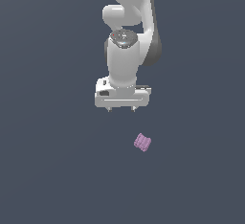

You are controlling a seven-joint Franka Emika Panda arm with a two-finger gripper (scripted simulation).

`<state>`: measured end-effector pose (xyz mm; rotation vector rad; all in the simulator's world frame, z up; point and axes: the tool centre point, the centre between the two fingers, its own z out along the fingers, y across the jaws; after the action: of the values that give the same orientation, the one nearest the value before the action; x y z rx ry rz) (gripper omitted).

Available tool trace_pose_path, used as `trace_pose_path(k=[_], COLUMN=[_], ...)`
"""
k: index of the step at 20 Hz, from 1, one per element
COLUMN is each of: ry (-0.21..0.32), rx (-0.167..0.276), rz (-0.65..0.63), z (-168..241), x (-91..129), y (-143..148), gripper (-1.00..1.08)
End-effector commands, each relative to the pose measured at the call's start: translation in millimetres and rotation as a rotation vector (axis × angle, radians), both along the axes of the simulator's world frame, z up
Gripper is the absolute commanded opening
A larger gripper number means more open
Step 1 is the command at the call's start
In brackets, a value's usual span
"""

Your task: Pick up the object and move it to a goal position.

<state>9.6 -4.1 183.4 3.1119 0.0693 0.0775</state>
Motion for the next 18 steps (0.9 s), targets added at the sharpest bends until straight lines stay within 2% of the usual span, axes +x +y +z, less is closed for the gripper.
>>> trace_pose_path(k=[1,11,18], ry=[0.0,0.016,0.017], rx=[0.0,0.018,0.017], rz=[0.0,0.05,0.063], z=[0.0,-6.9,-7.8], x=[0.0,-3.0,-1.4], y=[0.0,22.9,23.7], gripper=[1.0,1.0,1.0])
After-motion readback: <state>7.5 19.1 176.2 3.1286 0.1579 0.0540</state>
